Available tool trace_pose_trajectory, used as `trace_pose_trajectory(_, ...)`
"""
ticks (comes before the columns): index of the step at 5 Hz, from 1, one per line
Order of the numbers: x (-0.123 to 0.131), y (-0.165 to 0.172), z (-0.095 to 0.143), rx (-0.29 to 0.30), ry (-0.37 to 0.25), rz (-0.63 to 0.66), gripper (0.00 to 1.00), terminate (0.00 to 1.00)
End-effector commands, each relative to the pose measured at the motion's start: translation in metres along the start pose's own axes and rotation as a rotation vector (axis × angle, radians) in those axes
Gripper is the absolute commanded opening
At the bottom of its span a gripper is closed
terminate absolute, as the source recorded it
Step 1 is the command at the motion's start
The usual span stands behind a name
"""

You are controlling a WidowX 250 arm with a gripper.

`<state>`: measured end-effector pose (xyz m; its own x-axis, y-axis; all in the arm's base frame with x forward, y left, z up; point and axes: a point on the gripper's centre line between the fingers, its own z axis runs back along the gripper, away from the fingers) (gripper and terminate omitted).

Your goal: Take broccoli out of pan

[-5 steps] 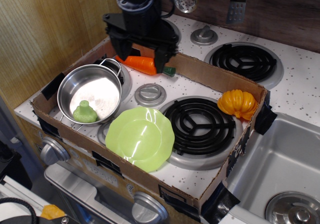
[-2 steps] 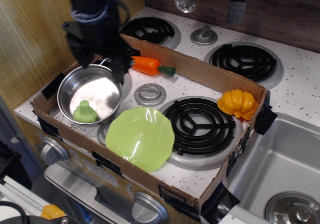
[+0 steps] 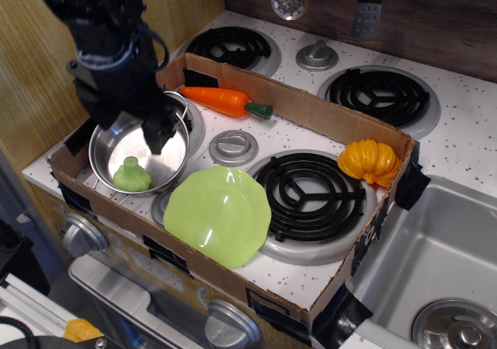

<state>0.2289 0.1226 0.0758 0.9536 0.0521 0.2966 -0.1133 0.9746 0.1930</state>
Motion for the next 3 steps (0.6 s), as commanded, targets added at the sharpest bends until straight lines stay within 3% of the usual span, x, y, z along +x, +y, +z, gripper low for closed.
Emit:
trace_pose_trajectory(1, 0.001, 0.008, -0.010, 0.006, -0.049, 0.000, 1.00, 0.00)
trace_pose_trajectory(3, -0.012, 0.003, -0.026, -0.022, -0.065, 0.023, 1.00, 0.00)
